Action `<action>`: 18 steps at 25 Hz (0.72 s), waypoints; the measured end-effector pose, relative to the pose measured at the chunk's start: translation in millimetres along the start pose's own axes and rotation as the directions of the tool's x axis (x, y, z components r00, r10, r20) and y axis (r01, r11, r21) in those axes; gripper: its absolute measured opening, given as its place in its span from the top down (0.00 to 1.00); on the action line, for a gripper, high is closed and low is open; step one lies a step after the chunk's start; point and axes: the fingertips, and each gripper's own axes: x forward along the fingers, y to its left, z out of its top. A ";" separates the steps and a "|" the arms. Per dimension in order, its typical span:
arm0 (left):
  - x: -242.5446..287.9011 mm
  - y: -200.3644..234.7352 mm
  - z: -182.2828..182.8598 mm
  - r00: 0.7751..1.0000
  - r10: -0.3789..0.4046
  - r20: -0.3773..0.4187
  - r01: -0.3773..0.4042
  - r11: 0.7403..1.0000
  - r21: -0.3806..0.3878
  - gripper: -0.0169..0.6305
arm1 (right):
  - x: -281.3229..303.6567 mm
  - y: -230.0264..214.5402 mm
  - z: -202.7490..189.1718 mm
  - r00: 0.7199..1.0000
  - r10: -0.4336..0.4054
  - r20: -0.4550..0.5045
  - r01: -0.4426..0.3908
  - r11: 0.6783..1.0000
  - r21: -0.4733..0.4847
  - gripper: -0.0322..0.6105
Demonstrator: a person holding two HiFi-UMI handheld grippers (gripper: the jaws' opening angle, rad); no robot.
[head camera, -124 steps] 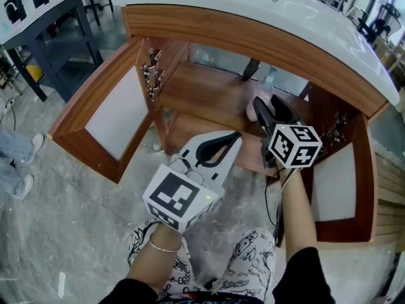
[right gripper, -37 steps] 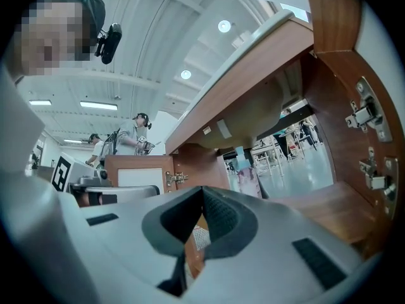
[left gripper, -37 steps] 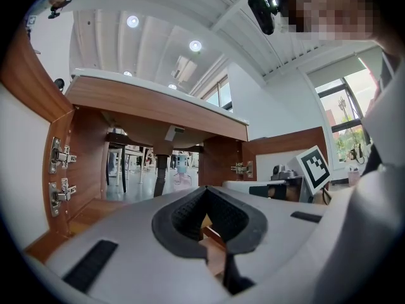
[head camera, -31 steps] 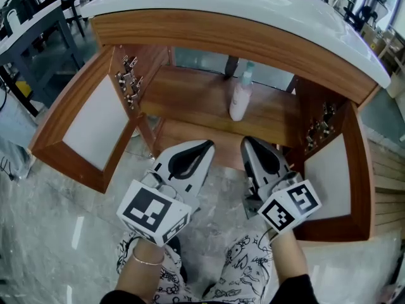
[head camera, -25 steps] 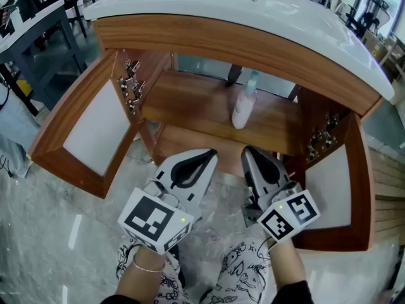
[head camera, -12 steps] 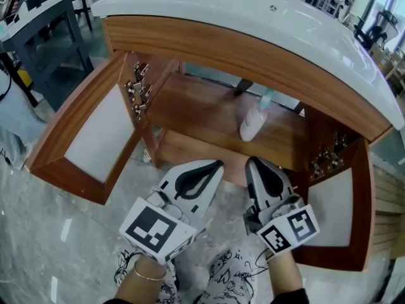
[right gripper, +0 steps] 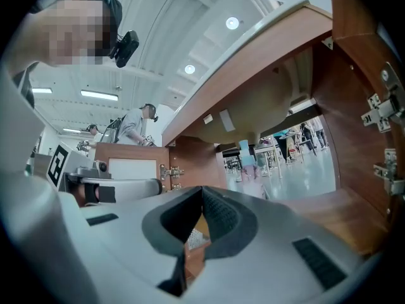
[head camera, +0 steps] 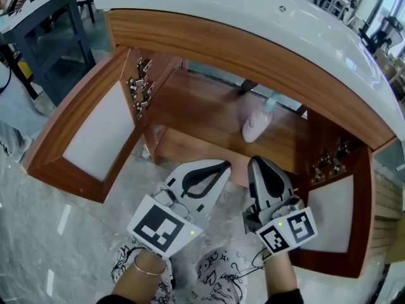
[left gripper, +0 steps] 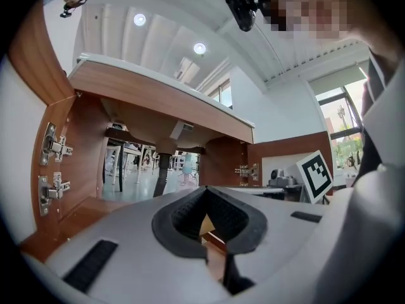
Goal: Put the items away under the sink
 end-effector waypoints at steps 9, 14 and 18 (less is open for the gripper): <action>11.3 7.6 -10.9 1.000 -0.021 -0.010 0.021 1.000 -0.024 0.96 | 0.0 8.4 8.0 1.000 -0.007 0.016 0.008 1.000 -0.013 0.94; 8.7 8.4 -0.5 0.996 -0.083 0.012 0.083 0.996 -0.029 0.96 | 5.9 14.5 13.0 1.000 0.016 -0.010 -0.015 0.997 0.078 0.94; -3.8 17.1 11.4 0.998 -0.061 0.002 0.061 0.997 -0.050 0.96 | 10.1 23.2 18.6 0.997 0.028 -0.068 -0.022 0.996 0.081 0.94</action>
